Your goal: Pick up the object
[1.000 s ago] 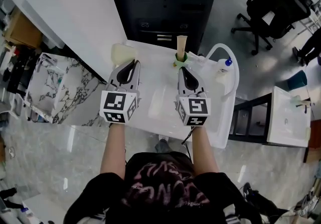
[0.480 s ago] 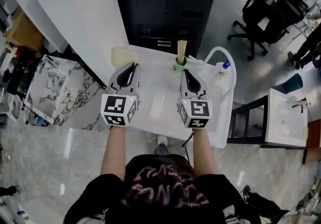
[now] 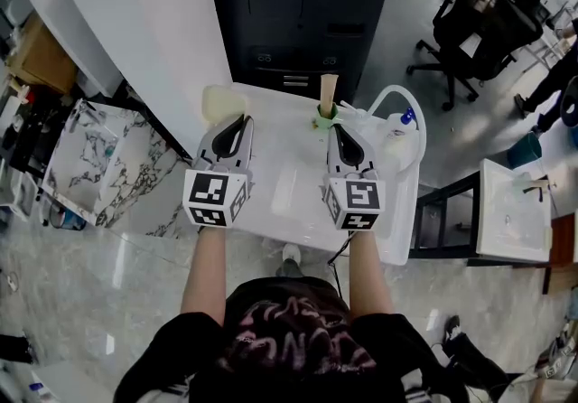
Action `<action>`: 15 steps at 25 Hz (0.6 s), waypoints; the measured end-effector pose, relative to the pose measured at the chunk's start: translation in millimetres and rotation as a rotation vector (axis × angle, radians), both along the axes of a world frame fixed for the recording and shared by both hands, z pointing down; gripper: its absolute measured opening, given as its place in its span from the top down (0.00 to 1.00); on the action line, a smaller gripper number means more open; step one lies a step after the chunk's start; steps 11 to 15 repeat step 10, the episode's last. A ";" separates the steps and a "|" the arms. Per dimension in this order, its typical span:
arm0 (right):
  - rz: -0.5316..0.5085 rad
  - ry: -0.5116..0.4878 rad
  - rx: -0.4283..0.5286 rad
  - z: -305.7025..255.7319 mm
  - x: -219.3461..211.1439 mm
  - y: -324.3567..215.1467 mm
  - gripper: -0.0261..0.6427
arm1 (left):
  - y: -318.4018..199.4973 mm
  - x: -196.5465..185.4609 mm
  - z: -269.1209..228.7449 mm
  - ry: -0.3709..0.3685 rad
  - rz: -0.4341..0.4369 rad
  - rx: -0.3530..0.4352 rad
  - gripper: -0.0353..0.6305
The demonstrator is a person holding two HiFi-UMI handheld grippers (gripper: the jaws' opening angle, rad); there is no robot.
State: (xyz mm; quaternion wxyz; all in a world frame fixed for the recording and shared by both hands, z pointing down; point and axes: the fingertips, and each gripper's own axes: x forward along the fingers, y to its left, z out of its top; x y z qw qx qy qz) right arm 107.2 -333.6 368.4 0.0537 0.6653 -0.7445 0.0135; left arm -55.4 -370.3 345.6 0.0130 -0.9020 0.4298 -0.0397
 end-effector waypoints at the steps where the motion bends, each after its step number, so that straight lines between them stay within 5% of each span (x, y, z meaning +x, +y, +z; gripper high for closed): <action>1: 0.002 0.003 0.001 -0.8 -0.3 0.2 0.94 | 0.5 -0.6 -0.4 0.001 0.002 0.001 0.91; 15: 0.003 0.018 0.002 -0.9 -10.6 8.5 0.94 | 10.5 -7.0 -2.6 0.000 0.012 0.014 0.91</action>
